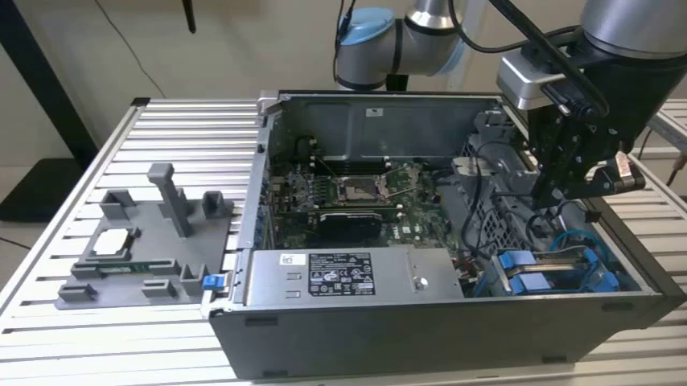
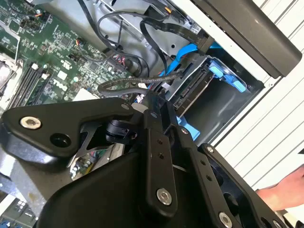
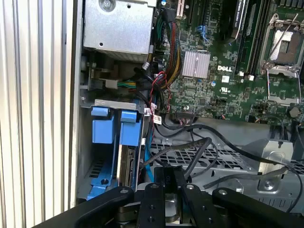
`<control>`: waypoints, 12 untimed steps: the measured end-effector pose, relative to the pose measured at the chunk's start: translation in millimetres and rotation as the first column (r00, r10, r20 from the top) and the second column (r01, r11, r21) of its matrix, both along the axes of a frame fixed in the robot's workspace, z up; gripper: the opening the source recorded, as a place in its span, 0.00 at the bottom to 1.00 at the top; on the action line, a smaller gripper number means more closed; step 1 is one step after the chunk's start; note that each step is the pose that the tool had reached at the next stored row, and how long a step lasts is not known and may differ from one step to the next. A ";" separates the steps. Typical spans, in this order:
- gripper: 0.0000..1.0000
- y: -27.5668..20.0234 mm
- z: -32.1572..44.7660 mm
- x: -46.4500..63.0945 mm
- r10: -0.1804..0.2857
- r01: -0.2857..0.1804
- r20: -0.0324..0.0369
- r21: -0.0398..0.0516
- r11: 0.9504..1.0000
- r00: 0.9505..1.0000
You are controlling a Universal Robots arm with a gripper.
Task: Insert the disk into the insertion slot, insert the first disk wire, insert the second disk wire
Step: 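Insert the first disk wire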
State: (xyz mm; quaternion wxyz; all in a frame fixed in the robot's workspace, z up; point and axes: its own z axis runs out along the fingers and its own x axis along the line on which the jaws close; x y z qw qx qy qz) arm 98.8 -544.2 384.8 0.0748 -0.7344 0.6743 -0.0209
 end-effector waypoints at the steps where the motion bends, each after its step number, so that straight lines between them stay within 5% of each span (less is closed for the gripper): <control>1: 0.00 0.0 0.0 0.0 0.000 0.000 0.000 -0.001 1.000 1.000; 12: 0.00 -2.7 -0.2 13.3 0.000 0.000 -0.005 -0.001 1.000 1.000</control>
